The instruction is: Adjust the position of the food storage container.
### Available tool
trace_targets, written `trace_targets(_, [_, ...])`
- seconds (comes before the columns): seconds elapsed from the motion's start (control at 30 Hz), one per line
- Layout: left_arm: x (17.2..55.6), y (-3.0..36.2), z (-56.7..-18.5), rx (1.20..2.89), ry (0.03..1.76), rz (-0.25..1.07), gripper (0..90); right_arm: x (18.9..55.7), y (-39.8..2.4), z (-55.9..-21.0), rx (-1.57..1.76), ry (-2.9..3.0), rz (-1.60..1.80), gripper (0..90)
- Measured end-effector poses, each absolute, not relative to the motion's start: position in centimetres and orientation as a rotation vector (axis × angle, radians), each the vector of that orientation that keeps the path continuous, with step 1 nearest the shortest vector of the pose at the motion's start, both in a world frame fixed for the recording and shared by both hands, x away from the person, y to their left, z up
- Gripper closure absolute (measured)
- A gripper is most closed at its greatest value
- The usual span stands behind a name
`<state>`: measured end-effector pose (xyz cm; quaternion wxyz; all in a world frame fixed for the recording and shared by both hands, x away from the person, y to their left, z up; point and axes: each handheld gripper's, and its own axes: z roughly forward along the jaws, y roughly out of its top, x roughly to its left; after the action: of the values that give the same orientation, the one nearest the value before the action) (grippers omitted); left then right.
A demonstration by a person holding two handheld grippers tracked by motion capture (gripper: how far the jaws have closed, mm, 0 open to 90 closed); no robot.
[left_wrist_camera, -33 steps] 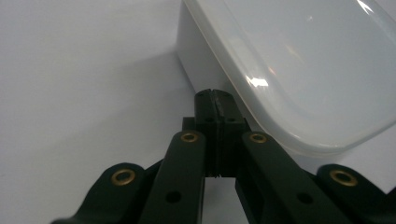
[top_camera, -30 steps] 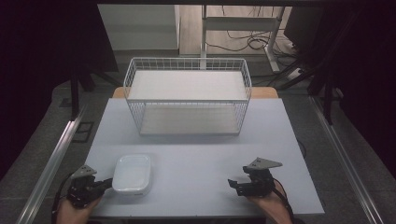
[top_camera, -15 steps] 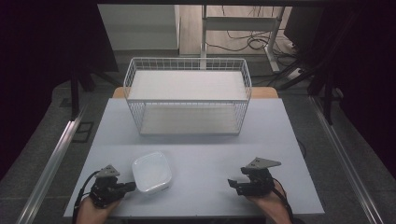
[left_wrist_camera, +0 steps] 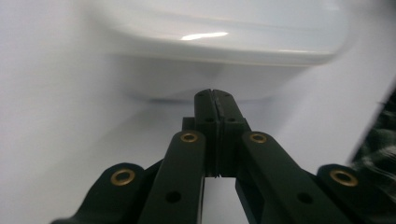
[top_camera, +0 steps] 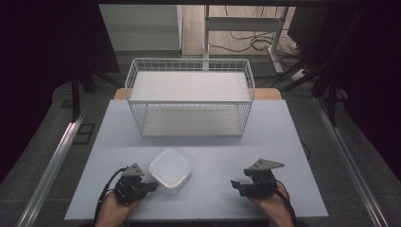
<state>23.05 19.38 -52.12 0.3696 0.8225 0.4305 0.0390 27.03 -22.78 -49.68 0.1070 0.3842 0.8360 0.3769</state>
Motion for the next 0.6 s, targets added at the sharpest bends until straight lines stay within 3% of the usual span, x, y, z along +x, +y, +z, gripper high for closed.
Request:
trace_targets(0.03, [23.4,21.1,-52.0,2.078,1.171,0.163,90.0,27.0,-22.8,-49.7,1.132,2.460,1.112,31.6])
trace_targets(0.17, [25.0,23.7,-52.3,1.999,1.255,0.207,90.0,27.1,-22.3,-49.6,1.131,2.474,1.136,35.9])
trace_targets(0.27, [25.6,23.7,-52.6,1.984,1.253,0.182,90.0,27.0,-21.8,-49.5,1.107,2.490,1.140,40.1])
trace_targets(0.3, [26.1,23.1,-52.7,1.997,1.231,0.168,90.0,26.8,-21.1,-49.5,1.073,2.507,1.142,46.2])
trace_targets(0.33, [26.1,23.1,-52.7,1.997,1.231,0.168,90.0,26.8,-21.1,-49.5,1.073,2.507,1.142,46.2])
trace_targets(0.37, [26.3,22.3,-52.8,2.013,1.207,0.154,90.0,26.6,-20.3,-49.5,1.047,2.523,1.137,52.4])
trace_targets(0.4, [26.3,22.3,-52.8,2.013,1.207,0.154,90.0,26.6,-20.3,-49.5,1.047,2.523,1.137,52.4])
trace_targets(0.43, [26.4,21.7,-52.8,2.026,1.190,0.149,90.0,26.4,-19.5,-49.6,1.032,2.539,1.132,58.6])
trace_targets(0.6, [26.3,20.9,-52.7,2.028,1.169,0.115,90.0,26.3,-17.8,-49.9,1.017,2.596,1.161,71.6])
